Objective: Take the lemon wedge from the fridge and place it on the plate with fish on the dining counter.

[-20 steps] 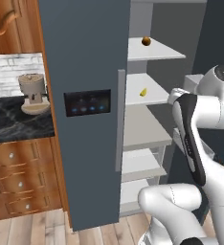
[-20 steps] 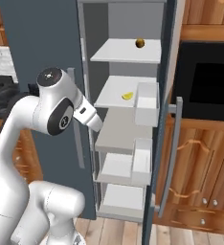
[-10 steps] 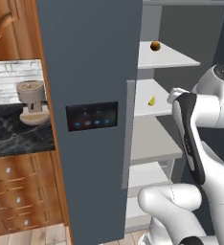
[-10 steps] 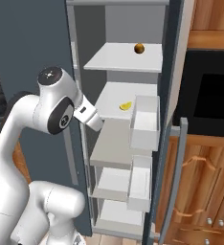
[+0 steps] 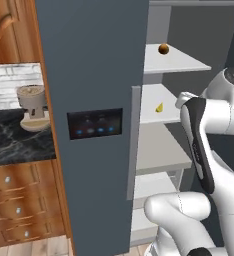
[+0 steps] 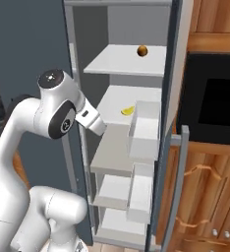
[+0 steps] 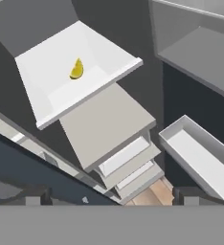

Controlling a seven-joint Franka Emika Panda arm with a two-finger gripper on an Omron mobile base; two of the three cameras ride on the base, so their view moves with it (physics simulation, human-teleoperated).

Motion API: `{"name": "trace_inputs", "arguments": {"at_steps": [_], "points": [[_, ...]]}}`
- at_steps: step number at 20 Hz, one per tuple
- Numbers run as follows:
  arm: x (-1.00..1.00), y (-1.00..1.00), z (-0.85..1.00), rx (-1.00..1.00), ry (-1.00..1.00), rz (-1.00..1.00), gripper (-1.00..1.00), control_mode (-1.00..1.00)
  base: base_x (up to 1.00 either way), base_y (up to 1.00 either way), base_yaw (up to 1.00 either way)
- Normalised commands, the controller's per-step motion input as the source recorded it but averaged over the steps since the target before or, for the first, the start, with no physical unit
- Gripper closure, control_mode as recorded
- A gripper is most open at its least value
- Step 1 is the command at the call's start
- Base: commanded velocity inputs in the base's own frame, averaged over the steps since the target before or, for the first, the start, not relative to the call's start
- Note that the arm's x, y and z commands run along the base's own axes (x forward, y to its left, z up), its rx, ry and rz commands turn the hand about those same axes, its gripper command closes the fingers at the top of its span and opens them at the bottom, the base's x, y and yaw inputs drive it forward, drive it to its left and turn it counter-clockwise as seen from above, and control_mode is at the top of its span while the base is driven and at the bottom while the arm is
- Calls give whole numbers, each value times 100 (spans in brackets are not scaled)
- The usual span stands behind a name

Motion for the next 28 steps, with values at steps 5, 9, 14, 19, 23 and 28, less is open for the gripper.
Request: {"name": "trace_inputs", "arguments": {"at_steps": [5, 9, 14, 19, 23, 28], "points": [[0, 0, 0, 0, 0, 0, -100, 100, 45, -9, 1], [0, 0, 0, 0, 0, 0, -100, 100, 22, -32, 0], [0, 0, 0, 0, 0, 0, -100, 100, 13, -45, 0], [0, 0, 0, 0, 0, 0, -100, 100, 34, -12, 0], [0, 0, 0, 0, 0, 0, -100, 100, 66, 6, 0], [0, 0, 0, 0, 0, 0, -100, 100, 57, 11, 0]]}}
